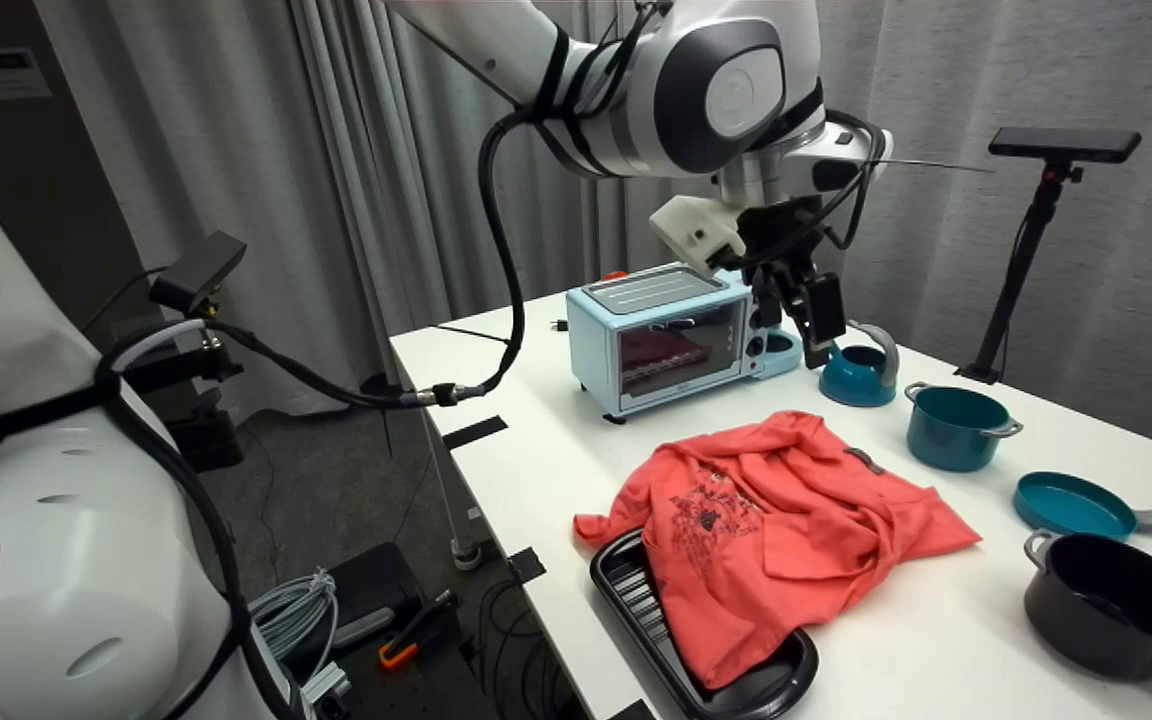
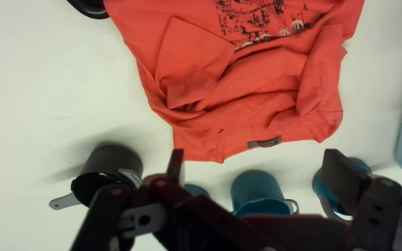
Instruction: Fold the sweatshirt sleeves
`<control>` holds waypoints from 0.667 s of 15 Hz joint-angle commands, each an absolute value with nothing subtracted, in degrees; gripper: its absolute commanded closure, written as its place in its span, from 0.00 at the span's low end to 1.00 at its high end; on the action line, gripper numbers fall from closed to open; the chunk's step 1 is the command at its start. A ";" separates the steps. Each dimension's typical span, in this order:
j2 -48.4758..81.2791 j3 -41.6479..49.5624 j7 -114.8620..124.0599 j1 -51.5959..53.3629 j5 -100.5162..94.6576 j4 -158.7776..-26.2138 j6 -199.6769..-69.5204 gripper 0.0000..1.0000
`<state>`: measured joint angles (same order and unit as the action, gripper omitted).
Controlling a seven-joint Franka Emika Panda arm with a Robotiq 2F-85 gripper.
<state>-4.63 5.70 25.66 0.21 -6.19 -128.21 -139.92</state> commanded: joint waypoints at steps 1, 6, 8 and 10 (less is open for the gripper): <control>-5.27 4.14 25.38 -1.79 -5.88 -128.78 -139.83 0.00; -6.79 4.13 25.35 -2.68 -5.83 -130.36 -139.84 0.00; -6.79 4.12 25.35 -2.68 -5.83 -130.38 -139.84 0.00; -6.80 4.11 25.35 -2.68 -5.83 -130.38 -139.84 0.00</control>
